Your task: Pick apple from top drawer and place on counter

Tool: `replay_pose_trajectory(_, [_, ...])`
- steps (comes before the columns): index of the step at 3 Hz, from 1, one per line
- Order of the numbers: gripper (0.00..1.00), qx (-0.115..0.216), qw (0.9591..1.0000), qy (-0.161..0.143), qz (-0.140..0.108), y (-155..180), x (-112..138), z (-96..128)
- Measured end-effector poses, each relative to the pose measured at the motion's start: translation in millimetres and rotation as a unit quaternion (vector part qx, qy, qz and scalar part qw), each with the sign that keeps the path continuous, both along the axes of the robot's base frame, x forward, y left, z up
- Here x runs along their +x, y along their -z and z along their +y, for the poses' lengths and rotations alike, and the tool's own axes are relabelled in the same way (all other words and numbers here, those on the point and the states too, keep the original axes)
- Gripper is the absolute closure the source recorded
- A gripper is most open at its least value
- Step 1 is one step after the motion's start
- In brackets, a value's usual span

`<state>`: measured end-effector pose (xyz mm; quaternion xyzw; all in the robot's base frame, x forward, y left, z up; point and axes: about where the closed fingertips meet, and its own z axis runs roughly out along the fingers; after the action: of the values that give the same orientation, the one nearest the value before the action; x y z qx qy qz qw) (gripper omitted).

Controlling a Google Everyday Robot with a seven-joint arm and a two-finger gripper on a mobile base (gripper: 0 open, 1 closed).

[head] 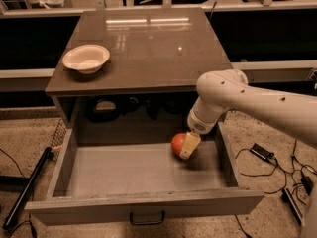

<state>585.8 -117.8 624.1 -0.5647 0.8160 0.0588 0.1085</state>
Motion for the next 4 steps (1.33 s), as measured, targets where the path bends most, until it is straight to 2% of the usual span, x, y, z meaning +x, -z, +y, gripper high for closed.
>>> replay_pose_trajectory(1, [0.34, 0.016, 0.9998, 0.005, 0.006, 3.5, -9.3, 2.9])
replay_pose_trajectory(2, [0.43, 0.031, 0.9994, -0.011, 0.011, -1.6, -23.0, 15.2])
replay_pose_trajectory(3, [0.41, 0.048, 0.998, -0.036, 0.017, -7.8, -36.2, 36.4])
replay_pose_trajectory(4, [0.56, 0.071, 0.996, -0.05, 0.023, -13.8, -45.9, 51.2])
